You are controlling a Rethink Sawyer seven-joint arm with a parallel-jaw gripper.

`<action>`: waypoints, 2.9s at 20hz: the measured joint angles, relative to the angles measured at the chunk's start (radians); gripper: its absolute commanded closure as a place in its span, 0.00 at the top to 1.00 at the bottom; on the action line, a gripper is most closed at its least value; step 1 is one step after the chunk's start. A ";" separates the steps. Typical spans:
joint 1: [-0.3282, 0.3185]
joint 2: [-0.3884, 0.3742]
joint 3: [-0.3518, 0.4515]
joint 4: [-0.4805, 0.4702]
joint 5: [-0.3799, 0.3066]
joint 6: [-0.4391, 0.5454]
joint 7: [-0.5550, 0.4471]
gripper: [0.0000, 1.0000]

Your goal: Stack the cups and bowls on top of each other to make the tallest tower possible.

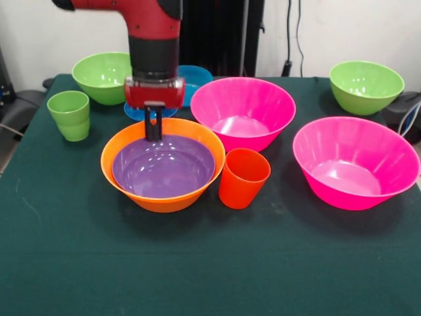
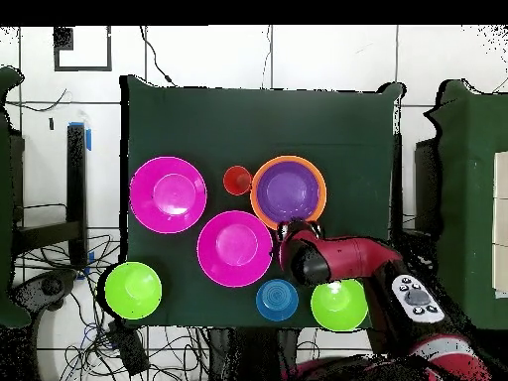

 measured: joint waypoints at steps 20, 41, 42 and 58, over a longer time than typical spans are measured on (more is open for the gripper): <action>-0.004 -0.344 0.060 0.141 0.206 0.324 0.000 0.00; 0.285 -0.401 0.046 0.381 0.417 0.169 0.082 0.00; 0.294 -0.401 0.045 0.387 0.421 0.162 0.089 0.00; 0.470 -0.378 -0.017 0.469 0.464 0.010 0.211 0.00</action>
